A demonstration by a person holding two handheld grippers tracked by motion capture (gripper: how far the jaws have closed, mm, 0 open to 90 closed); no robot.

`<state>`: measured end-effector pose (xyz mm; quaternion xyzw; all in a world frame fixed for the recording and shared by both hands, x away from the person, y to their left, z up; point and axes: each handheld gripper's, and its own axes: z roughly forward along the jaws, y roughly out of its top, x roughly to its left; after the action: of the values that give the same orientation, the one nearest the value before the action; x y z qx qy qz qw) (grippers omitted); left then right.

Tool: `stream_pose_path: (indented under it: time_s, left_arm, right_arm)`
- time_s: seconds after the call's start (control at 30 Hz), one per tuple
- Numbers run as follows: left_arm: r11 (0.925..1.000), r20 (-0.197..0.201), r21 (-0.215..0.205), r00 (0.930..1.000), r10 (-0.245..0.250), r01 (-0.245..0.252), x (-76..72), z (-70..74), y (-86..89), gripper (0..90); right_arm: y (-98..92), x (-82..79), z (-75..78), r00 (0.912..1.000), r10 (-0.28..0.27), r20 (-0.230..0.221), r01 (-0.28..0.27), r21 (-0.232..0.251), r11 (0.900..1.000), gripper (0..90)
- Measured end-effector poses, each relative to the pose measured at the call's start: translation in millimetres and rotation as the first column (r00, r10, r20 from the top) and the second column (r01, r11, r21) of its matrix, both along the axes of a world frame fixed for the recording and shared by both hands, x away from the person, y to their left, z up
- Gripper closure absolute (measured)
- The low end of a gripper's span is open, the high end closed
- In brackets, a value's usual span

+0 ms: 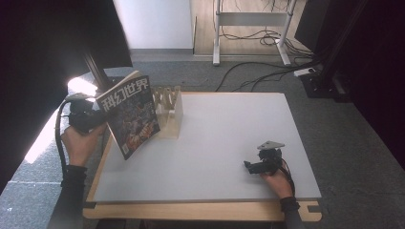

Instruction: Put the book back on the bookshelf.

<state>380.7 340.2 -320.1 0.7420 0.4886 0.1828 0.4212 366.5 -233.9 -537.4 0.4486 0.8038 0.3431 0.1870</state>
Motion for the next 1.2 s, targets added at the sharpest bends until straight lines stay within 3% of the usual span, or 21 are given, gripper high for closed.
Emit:
stream_pose_path:
  time_s: [0.23, 0.57, 0.73, 0.8, 0.87, 0.93, 1.03, 1.17, 1.2]
  left_arm:
    - [0.9997, -0.003, -0.009, 0.9998, 0.021, -0.021, -2.6, 1.4, 3.4, 82.9]
    - [0.9996, 0.015, -0.016, 0.9996, 0.022, -0.022, 24.8, -8.2, -22.3, 82.8]
    - [0.9983, 0.073, -0.058, 0.9972, 0.014, -0.010, 41.4, -19.2, -36.4, 82.8]
    - [0.9992, 0.130, -0.039, 0.9914, 0.012, -0.007, 47.3, -27.5, -45.2, 82.8]
    - [0.9994, 0.149, -0.033, 0.9887, 0.012, -0.007, 48.5, -31.8, -46.9, 82.8]
    - [0.9986, 0.182, -0.052, 0.9832, 0.013, -0.004, 49.3, -45.4, -46.0, 82.6]
    - [0.9972, 0.194, -0.074, 0.9809, 0.019, -0.004, 47.6, -51.7, -41.9, 82.5]
    - [0.9990, 0.185, -0.045, 0.9827, 0.005, 0.004, 43.6, -62.3, -36.1, 80.6]
    - [0.9985, 0.186, -0.054, 0.9825, 0.003, 0.008, 43.1, -63.0, -34.5, 79.6]
  right_arm:
    - [-0.1, 0.0, 0.0, 1.0000, 0.001, 0.000, -0.001, 0.000, 1.000, 0.0]
    - [0.0, 0.0, 0.0, 1.0000, -0.001, -0.001, 0.001, 0.001, 1.000, 0.0]
    - [-0.1, 0.1, 0.0, 1.0000, 0.000, 0.001, 0.000, 0.001, 1.000, 0.0]
    - [-0.1, 0.1, 0.0, 1.0000, 0.000, 0.000, 0.000, 0.001, 1.000, 0.0]
    - [-0.2, 0.1, 0.1, 1.0000, 0.001, -0.001, -0.001, 0.001, 1.000, 0.0]
    - [-0.2, 0.1, 0.2, 1.0000, 0.001, -0.002, -0.001, 0.001, 1.000, 0.0]
    - [-0.3, 0.1, 0.1, 1.0000, 0.002, -0.001, -0.002, 0.001, 1.000, 0.0]
    - [-0.2, 0.0, 0.1, 1.0000, 0.002, -0.001, -0.002, -0.001, 1.000, 0.0]
    - [-0.1, 0.0, 0.2, 1.0000, 0.001, -0.003, -0.001, 0.000, 1.000, 0.0]
